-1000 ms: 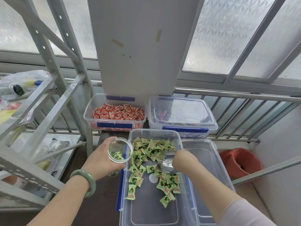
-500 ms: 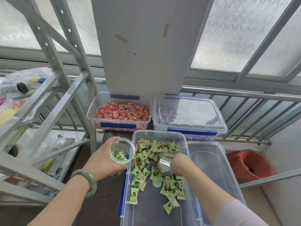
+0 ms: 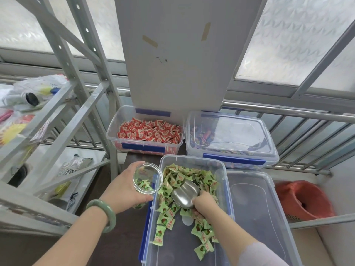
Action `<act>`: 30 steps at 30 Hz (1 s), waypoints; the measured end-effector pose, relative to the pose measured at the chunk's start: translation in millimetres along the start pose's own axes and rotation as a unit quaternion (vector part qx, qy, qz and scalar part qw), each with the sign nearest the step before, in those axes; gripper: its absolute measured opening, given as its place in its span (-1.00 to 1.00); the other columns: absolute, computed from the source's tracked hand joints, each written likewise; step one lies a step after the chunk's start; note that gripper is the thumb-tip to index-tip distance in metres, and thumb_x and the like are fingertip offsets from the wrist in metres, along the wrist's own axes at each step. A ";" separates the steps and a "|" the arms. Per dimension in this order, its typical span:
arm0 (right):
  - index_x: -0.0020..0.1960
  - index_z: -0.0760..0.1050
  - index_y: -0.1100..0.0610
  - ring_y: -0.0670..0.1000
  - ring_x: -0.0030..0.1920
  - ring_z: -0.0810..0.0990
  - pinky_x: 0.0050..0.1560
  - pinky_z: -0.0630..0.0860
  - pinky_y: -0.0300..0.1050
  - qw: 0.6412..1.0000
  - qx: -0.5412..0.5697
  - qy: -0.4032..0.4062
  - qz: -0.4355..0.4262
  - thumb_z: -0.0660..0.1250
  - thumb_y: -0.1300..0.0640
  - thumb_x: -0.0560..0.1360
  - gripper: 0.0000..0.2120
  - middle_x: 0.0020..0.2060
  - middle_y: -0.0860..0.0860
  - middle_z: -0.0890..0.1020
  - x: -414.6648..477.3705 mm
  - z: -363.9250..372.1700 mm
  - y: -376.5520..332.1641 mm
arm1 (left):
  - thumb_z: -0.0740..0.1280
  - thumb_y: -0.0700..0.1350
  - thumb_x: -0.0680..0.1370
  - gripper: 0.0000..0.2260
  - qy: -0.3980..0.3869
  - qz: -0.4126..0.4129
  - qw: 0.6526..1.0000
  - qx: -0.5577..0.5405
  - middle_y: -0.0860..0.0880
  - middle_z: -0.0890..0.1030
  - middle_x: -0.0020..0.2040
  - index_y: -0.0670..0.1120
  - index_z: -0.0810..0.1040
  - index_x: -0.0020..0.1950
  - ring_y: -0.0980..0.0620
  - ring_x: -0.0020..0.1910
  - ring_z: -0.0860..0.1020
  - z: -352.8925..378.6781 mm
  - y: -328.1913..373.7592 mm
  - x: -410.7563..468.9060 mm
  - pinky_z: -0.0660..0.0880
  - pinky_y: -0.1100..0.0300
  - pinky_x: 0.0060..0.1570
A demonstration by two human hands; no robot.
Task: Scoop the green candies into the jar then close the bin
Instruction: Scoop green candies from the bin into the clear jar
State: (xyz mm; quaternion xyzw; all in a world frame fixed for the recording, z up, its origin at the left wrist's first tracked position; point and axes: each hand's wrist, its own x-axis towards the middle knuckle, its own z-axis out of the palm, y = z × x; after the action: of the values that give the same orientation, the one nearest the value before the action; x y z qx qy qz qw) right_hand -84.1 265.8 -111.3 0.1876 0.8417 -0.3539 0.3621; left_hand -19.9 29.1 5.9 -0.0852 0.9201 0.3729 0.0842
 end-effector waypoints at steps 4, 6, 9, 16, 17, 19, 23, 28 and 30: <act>0.27 0.44 0.14 -0.02 -0.50 0.40 -0.58 0.35 -0.23 0.996 0.090 -0.012 -0.010 0.04 0.33 0.51 -0.60 -0.29 0.11 0.54 -8.5 -1.4 5.9 | 0.57 0.08 0.22 -0.14 0.001 -0.005 1.000 0.002 0.19 0.43 0.18 0.11 0.20 0.41 0.18 0.08 0.42 -0.6 -0.7 -1.6 0.35 0.27 0.10; 0.27 0.45 0.13 -0.03 -0.51 0.38 -0.59 0.35 -0.25 0.990 0.136 -0.017 -0.020 0.05 0.39 0.50 -0.58 -0.35 0.09 0.52 -14.7 -2.2 11.4 | 0.57 0.09 0.22 -0.14 0.004 -0.009 1.000 0.004 0.18 0.43 0.19 0.12 0.20 0.41 0.18 0.08 0.41 -0.6 -1.3 -3.3 0.36 0.26 0.12; 0.32 0.41 0.10 -0.02 -0.49 0.40 -0.54 0.35 -0.22 0.981 0.188 -0.025 -0.040 0.09 0.43 0.48 -0.52 -0.34 0.10 0.53 -24.6 0.2 16.5 | 0.57 0.07 0.23 -0.15 0.006 -0.003 1.000 0.006 0.18 0.43 0.17 0.11 0.20 0.41 0.18 0.07 0.41 -0.3 0.0 -6.6 0.35 0.27 0.09; 0.30 0.44 0.11 0.11 -0.24 0.49 -0.40 0.38 -0.14 0.952 0.292 -0.035 -0.082 0.18 0.42 0.50 -0.57 -0.18 0.18 0.60 -40.0 7.0 22.9 | 0.57 0.08 0.22 -0.12 0.003 -0.007 1.000 0.001 0.11 0.45 0.30 0.14 0.18 0.43 0.16 0.09 0.43 0.4 -3.2 -15.1 0.37 0.24 0.11; 0.30 0.45 0.11 0.11 -0.23 0.50 -0.40 0.39 -0.15 0.951 0.296 -0.035 -0.086 0.18 0.42 0.50 -0.57 -0.17 0.19 0.61 -42.5 6.3 23.4 | 0.57 0.09 0.22 -0.12 0.004 -0.007 1.000 -0.001 0.11 0.45 0.30 0.14 0.17 0.43 0.15 0.09 0.43 0.7 -3.7 -16.3 0.37 0.24 0.11; 0.29 0.46 0.09 0.07 -0.28 0.51 -0.42 0.39 -0.17 0.950 0.297 -0.032 -0.089 0.16 0.42 0.51 -0.57 -0.17 0.19 0.61 -47.3 4.3 24.8 | 0.57 0.08 0.22 -0.12 0.009 -0.005 1.000 -0.004 0.10 0.45 0.30 0.14 0.18 0.43 0.16 0.09 0.42 1.2 -3.2 -18.7 0.36 0.24 0.12; 0.27 0.47 0.15 -0.05 -0.42 0.55 -0.49 0.39 -0.22 0.954 0.280 -0.021 -0.103 0.15 0.40 0.55 -0.64 -0.20 0.17 0.61 -60.7 -6.0 22.2 | 0.58 0.04 0.24 -0.13 0.011 -0.001 1.000 -0.005 0.09 0.44 0.31 0.13 0.18 0.43 0.15 0.09 0.41 1.2 -2.2 -22.3 0.35 0.25 0.11; 0.21 0.52 0.13 -0.13 -0.51 0.52 -0.48 0.38 -0.26 0.966 0.213 -0.007 -0.148 0.19 0.33 0.56 -0.71 -0.29 0.09 0.65 -84.1 -33.1 11.7 | 0.58 0.03 0.23 -0.13 0.016 -0.003 1.000 0.001 0.07 0.45 0.33 0.13 0.19 0.42 0.10 0.16 0.44 1.1 -3.2 -25.1 0.37 0.20 0.16; 0.19 0.53 0.11 -0.10 -0.48 0.53 -0.46 0.39 -0.25 0.968 0.183 -0.010 -0.170 0.21 0.31 0.56 -0.73 -0.29 0.09 0.64 -93.8 -47.7 3.9 | 0.58 0.06 0.22 -0.13 0.015 0.001 1.000 0.001 0.07 0.45 0.32 0.12 0.20 0.43 0.09 0.14 0.45 1.4 -1.6 -26.5 0.38 0.21 0.11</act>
State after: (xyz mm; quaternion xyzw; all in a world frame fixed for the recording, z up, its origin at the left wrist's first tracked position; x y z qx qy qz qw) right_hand -42.0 297.8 -20.2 0.1008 0.7785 -0.5602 0.2644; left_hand 6.3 31.5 9.6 -0.0898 0.9219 0.3703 0.0697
